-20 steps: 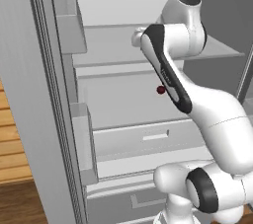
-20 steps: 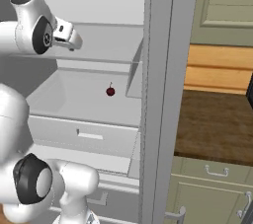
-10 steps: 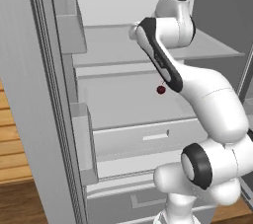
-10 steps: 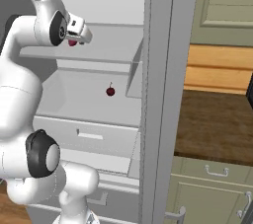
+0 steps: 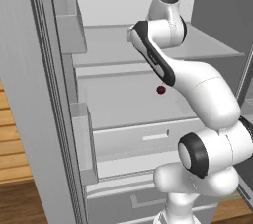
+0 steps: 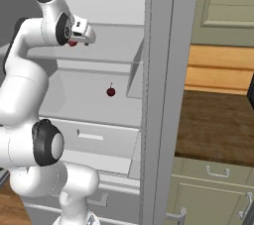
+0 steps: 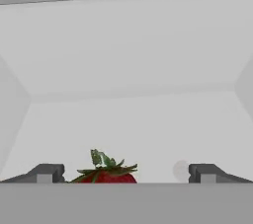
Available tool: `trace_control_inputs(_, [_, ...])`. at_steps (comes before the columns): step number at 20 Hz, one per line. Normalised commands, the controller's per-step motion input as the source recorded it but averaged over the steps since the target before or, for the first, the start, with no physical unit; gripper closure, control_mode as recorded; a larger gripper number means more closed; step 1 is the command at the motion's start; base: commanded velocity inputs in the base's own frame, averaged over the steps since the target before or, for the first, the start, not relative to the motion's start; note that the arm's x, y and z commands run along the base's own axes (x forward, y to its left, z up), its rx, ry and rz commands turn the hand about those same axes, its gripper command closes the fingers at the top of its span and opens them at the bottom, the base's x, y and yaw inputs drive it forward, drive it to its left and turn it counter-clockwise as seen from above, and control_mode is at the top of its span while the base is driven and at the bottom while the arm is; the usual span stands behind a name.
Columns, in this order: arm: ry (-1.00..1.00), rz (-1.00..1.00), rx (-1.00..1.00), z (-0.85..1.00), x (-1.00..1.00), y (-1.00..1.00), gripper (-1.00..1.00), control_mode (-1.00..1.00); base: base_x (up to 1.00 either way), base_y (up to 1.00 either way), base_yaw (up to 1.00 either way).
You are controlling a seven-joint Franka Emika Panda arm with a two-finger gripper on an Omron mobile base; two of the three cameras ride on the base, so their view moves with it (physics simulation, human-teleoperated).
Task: Take the strawberry from the fridge and place it on top of the pancake, located on the dining counter.
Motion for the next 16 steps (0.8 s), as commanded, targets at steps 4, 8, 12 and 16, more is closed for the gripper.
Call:
trace_control_inputs(4, [-0.01,0.0,-0.05,-0.14,0.02,0.04,-1.0,-1.0,0.0,0.0,0.0])
trace_control_inputs(8, [0.0,0.0,-0.03,-0.04,0.07,0.11,-1.0,-1.0,0.0,0.0,0.0])
trace_control_inputs(12, [0.0,0.0,-0.04,-0.09,0.0,0.16,-1.0,-1.0,0.0,0.0,0.0])
trace_control_inputs(16, [0.0,0.0,-0.06,-0.18,0.0,0.17,1.0,-1.0,0.0,0.0,0.0])
